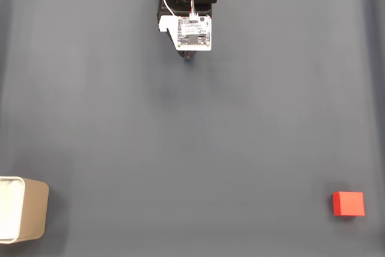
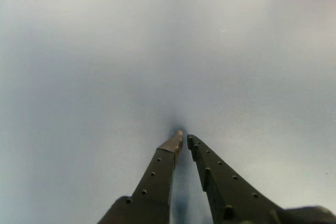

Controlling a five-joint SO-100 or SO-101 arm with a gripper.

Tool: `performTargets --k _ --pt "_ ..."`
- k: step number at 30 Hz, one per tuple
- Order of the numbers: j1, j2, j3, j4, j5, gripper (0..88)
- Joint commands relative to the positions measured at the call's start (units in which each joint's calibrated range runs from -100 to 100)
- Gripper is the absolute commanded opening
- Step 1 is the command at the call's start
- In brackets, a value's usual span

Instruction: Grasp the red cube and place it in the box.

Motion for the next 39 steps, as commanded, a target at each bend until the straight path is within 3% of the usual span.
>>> performTargets --k 1,18,29,39 --pt "-0.18 0.09 0.81 -3.82 -0.24 0.0" --pt "1.46 3.12 -4.3 -20.54 0.15 0.2" --pt "0.74 13.6 -16.98 -25.95 0.49 0.0" --pt "-1.53 26.69 -30.67 -24.31 1.56 0.0"
